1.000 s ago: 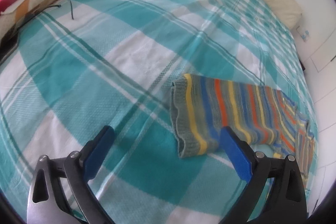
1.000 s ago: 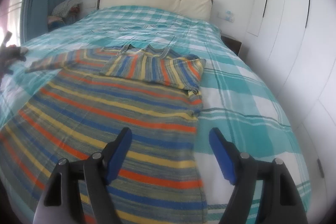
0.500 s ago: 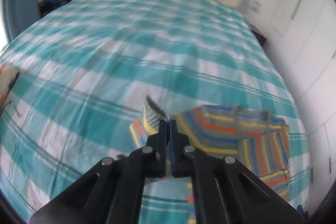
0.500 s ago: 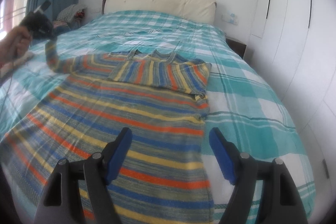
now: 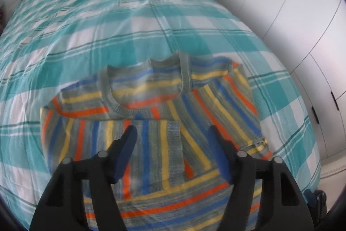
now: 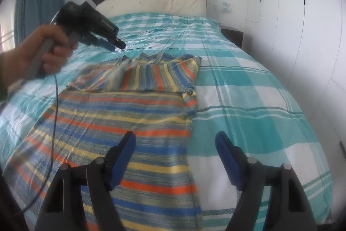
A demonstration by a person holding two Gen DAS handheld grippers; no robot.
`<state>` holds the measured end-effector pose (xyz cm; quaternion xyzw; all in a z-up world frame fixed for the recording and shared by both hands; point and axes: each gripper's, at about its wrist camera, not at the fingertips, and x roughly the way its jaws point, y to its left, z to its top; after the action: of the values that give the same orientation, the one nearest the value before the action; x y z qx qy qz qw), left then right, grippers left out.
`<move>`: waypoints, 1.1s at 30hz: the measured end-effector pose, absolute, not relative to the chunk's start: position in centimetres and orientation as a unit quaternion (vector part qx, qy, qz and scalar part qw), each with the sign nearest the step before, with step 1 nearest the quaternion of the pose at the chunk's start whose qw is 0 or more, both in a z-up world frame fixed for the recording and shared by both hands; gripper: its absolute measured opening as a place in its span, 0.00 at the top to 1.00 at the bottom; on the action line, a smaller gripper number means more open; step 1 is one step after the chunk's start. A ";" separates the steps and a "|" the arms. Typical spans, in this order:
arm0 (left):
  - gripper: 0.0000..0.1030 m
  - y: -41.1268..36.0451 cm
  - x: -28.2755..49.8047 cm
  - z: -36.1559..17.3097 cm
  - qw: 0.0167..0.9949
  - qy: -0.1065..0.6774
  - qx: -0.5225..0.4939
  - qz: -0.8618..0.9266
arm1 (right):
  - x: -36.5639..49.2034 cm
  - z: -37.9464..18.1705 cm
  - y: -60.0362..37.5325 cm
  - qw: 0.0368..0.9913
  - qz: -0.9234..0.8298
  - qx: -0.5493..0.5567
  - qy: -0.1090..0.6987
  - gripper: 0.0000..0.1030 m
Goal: Fold small clothes
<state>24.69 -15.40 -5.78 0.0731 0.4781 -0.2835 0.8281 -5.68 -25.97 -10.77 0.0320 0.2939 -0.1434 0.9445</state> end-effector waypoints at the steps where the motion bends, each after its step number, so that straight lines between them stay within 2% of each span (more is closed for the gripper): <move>1: 0.26 -14.8 24.5 -5.6 0.830 0.474 0.071 -0.285 | -5.8 -10.7 -26.4 0.944 -0.145 0.040 0.292 0.27; 5: 0.15 -9.7 25.1 -5.1 0.849 0.464 0.056 -0.246 | -6.1 -10.7 -28.0 0.942 -0.144 0.078 0.294 0.27; 13: 0.13 5.8 22.5 -9.5 0.864 0.488 0.054 -0.110 | -3.9 -10.0 -28.8 0.925 -0.027 0.185 0.331 0.27; 17: 0.10 10.8 20.0 -12.0 0.881 0.467 0.046 -0.052 | 2.3 -8.3 -29.0 0.877 0.106 0.318 0.343 0.27; 20: 0.10 12.8 18.6 -14.1 0.891 0.453 0.020 -0.033 | 10.4 -8.4 -28.7 0.860 0.109 0.329 0.374 0.28; 22: 0.09 13.6 18.0 -15.4 0.894 0.447 0.008 -0.025 | 15.7 -9.7 -29.0 0.851 0.088 0.325 0.403 0.41; 26: 0.09 13.5 18.1 -14.3 0.902 0.430 -0.003 -0.039 | 22.9 -14.2 -30.0 0.809 0.047 0.352 0.468 0.48; 29: 0.06 12.6 18.1 -13.9 0.907 0.419 0.015 -0.048 | 25.1 -15.5 -30.1 0.807 0.044 0.366 0.461 0.59; 30: 0.06 12.3 18.2 -14.0 0.906 0.419 0.023 -0.049 | 25.7 -15.4 -29.8 0.811 0.050 0.357 0.460 0.76; 31: 0.06 11.9 18.3 -14.0 0.906 0.419 0.029 -0.050 | 26.1 -15.2 -29.5 0.817 0.044 0.338 0.466 0.97; 33: 0.06 11.5 18.2 -14.0 0.906 0.419 0.035 -0.052 | 25.9 -13.6 -29.0 0.840 0.026 0.300 0.452 0.97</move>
<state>18.16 11.53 -14.04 0.0352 0.4191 -0.0524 0.9057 25.95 -28.96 -13.62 0.2999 0.4519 0.0265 0.8397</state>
